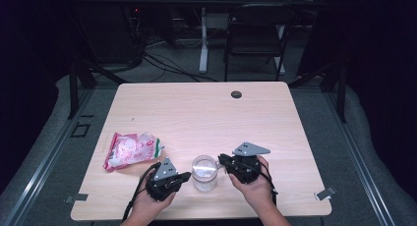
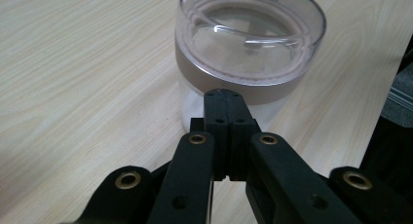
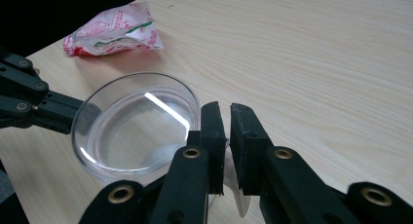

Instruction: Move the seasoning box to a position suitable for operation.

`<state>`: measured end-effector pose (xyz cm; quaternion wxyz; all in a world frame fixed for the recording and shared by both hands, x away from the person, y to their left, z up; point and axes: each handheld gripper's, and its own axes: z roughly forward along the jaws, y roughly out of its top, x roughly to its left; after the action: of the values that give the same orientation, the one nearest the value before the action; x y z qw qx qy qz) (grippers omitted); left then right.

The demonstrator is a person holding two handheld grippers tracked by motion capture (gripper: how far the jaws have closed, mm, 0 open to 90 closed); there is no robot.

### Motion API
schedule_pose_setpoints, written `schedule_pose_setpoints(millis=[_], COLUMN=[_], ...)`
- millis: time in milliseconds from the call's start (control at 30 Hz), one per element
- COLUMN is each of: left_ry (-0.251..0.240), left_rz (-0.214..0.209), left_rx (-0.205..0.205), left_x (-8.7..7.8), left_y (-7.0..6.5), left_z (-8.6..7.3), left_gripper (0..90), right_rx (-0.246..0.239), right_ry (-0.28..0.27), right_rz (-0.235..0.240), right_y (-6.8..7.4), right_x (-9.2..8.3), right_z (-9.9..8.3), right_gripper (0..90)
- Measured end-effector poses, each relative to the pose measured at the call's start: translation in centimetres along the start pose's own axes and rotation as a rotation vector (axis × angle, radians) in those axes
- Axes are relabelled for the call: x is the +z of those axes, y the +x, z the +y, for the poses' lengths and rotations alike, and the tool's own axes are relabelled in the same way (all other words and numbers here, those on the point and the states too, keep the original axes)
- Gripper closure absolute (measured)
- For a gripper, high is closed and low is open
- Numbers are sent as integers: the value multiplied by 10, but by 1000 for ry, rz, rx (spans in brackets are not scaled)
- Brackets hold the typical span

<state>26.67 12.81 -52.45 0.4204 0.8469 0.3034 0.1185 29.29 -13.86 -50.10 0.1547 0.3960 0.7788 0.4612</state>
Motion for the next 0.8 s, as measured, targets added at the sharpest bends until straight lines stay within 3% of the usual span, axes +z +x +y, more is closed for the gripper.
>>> schedule_pose_setpoints(millis=[800], left_ry=[-36], left_rz=[-25], left_rx=[-8], left_x=[-4], left_y=[-2], left_z=[5], left_gripper=[900], right_rx=[-18], right_ry=[-8], right_rz=[-15], right_y=[2], right_x=[-1], right_z=[-2], right_gripper=[822])
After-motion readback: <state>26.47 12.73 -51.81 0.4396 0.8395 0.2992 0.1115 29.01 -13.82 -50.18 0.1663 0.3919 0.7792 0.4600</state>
